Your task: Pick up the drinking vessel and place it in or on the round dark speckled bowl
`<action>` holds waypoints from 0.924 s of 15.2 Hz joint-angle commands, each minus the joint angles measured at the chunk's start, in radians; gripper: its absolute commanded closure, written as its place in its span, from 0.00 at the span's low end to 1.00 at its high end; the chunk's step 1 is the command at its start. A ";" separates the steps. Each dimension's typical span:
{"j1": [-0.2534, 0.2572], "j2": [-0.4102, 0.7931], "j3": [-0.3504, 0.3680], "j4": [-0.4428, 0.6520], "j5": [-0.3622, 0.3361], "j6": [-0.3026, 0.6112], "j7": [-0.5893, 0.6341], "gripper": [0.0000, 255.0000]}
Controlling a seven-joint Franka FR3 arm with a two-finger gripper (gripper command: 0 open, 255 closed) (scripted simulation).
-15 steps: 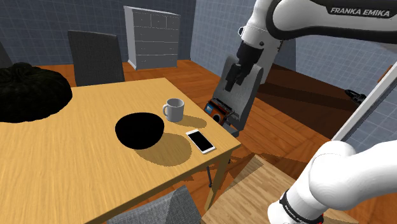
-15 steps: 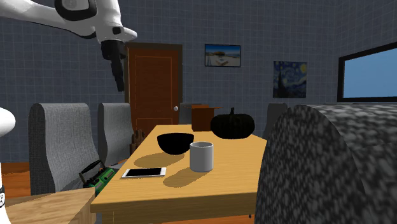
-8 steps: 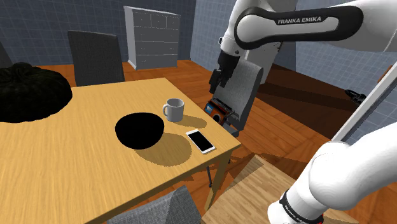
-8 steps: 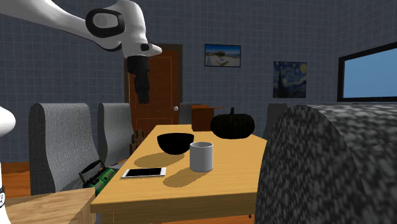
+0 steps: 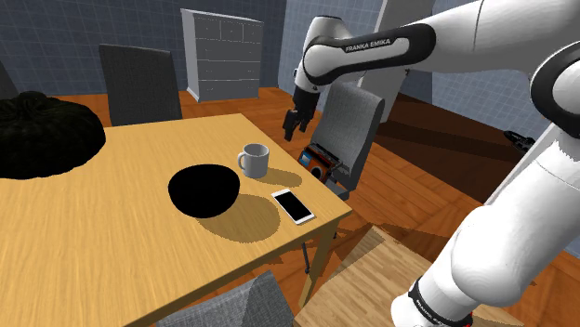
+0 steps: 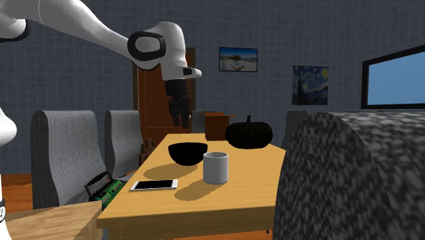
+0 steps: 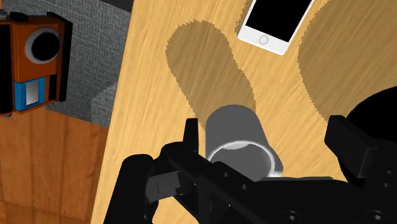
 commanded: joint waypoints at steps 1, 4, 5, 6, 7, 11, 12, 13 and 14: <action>-0.001 0.075 -0.003 0.049 0.005 0.020 -0.019 0.00; -0.004 0.195 -0.004 0.144 0.014 0.034 -0.046 0.00; -0.005 0.235 -0.004 0.179 0.016 0.036 -0.054 0.00; -0.007 0.276 -0.004 0.215 0.019 0.036 -0.062 0.00; -0.008 0.317 -0.003 0.253 0.021 0.036 -0.070 0.00; -0.015 0.486 0.001 0.424 0.028 0.020 -0.099 0.00; -0.016 0.530 0.003 0.473 0.029 0.012 -0.105 0.00; -0.018 0.575 0.005 0.524 0.030 0.002 -0.111 0.00; -0.019 0.590 0.005 0.542 0.030 -0.001 -0.113 0.00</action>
